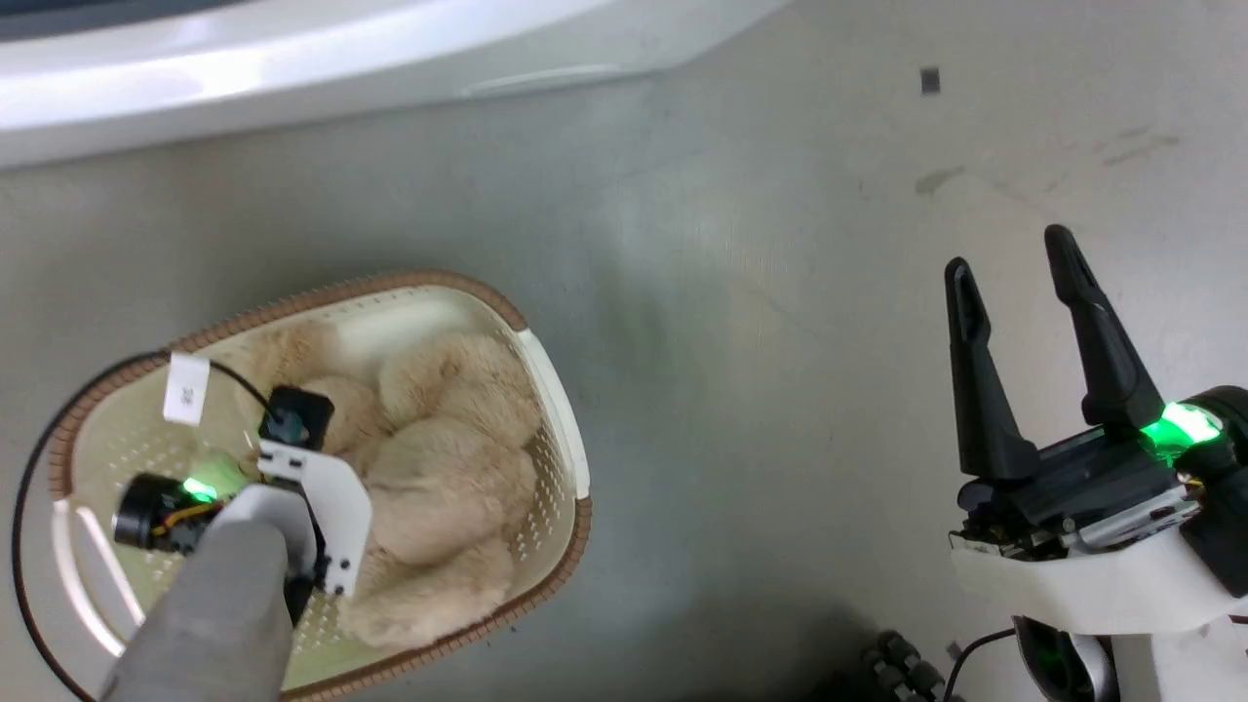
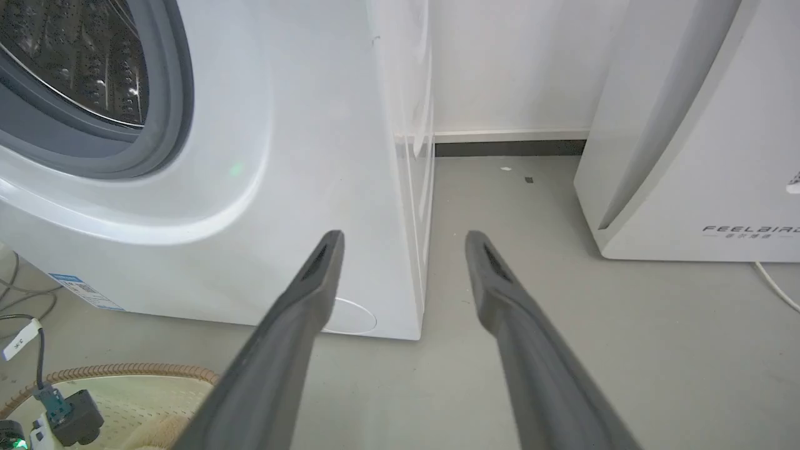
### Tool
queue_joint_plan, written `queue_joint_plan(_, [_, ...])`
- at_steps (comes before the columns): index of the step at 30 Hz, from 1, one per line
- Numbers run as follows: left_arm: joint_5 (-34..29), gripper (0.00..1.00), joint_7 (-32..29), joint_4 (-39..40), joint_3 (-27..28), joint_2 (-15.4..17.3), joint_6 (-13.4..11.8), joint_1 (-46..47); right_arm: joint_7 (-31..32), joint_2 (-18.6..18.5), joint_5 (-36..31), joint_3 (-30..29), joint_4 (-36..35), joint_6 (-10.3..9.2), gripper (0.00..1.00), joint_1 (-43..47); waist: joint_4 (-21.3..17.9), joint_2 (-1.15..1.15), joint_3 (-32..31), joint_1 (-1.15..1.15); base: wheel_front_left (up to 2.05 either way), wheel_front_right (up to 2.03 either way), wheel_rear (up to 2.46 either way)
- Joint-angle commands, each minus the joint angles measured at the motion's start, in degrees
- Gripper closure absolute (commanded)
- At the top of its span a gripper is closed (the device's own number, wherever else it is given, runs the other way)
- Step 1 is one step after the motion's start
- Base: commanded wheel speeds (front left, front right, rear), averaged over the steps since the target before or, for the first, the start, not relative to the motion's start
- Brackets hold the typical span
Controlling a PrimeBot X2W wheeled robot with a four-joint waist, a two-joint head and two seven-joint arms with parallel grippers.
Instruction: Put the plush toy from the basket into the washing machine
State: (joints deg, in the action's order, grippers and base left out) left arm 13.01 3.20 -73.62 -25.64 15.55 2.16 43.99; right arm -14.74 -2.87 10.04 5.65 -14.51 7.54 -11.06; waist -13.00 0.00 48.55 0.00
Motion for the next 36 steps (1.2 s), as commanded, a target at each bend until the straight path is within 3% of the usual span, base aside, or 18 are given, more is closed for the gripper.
queue_joint_plan(1, [0.3, 1.0, 0.4, -0.3, 0.0, -0.1, 0.0, -1.1, -0.3, 0.0, -0.4, 0.0, 0.2, -0.05, 0.0, -0.7, 0.5, 0.0, -1.9, 0.0, 0.0, 0.0, 0.0])
queue_joint_plan(15, [3.5, 1.0, 9.2, -0.3, 0.8, -3.1, 1.3, -8.4, -0.3, 0.0, -2.7, 0.1, 3.5, -0.05, 0.0, 2.8, 3.8, 0.0, -17.6, 0.0, 0.0, 0.0, 0.0])
queue_joint_plan(25, [4.7, 1.0, 11.7, 1.4, 0.8, -4.8, 1.8, -14.1, -0.3, 0.0, -2.7, 0.4, 5.5, -0.05, 0.0, 5.7, 6.2, 0.0, -27.2, 0.0, 0.0, 0.0, 0.0])
queue_joint_plan(36, [4.7, 1.0, 11.8, 22.7, 5.0, -4.6, -0.6, -23.6, -0.3, 0.0, -2.0, -0.6, 6.4, -0.05, 0.0, 9.0, 9.1, 0.0, -34.2, 0.0, 0.0, 0.0, 0.0])
